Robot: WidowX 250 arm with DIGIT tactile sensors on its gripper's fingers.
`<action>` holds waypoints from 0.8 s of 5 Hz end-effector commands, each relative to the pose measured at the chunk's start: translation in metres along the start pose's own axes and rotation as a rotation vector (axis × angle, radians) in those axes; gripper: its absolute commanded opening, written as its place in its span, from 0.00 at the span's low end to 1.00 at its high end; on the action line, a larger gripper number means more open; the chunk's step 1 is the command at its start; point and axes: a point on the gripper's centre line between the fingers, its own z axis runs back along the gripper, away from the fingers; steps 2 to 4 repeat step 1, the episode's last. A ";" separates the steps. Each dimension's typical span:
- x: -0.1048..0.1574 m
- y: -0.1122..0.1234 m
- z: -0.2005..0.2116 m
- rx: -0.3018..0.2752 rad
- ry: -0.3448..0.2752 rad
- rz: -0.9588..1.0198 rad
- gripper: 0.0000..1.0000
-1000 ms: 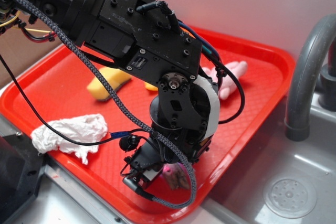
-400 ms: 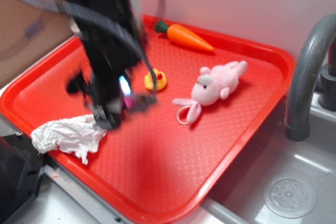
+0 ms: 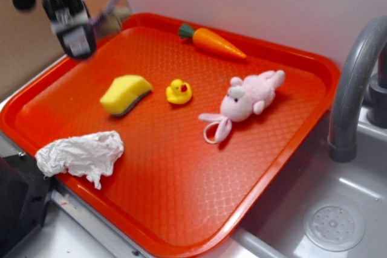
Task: Grab the wood chip.
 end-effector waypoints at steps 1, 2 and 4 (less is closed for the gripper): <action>-0.003 -0.004 0.019 0.078 -0.113 0.505 0.00; -0.003 -0.004 0.019 0.078 -0.113 0.505 0.00; -0.003 -0.004 0.019 0.078 -0.113 0.505 0.00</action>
